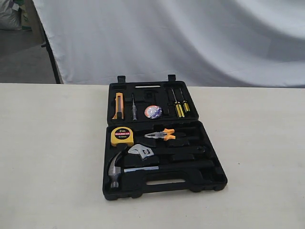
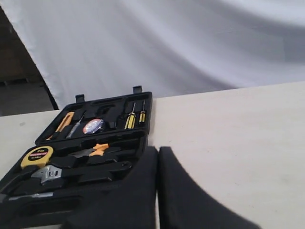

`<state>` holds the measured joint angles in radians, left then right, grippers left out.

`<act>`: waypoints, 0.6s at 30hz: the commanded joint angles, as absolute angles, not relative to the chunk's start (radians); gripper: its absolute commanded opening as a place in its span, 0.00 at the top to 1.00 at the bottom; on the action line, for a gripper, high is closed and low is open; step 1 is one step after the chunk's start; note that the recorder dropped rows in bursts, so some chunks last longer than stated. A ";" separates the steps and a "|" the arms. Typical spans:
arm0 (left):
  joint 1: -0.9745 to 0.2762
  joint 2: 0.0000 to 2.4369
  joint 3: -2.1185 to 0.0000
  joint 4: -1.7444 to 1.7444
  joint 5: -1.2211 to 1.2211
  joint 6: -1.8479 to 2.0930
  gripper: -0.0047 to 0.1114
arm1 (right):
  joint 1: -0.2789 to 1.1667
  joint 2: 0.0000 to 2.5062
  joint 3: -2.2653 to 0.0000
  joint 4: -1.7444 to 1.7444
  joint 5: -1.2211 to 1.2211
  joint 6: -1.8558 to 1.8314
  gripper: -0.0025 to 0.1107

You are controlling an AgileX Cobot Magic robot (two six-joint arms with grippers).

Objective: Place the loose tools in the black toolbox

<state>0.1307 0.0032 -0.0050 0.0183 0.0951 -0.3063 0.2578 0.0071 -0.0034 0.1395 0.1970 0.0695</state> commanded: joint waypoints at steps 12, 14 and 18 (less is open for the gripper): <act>0.156 0.000 -0.008 0.023 0.088 -0.311 0.95 | 0.249 0.000 0.000 0.044 0.245 0.000 0.98; 0.156 0.000 -0.008 0.023 0.088 -0.311 0.95 | 0.249 0.000 0.000 0.044 0.245 0.000 0.98; 0.156 0.000 -0.008 0.023 0.088 -0.311 0.95 | 0.249 0.000 0.000 0.044 0.240 0.010 0.98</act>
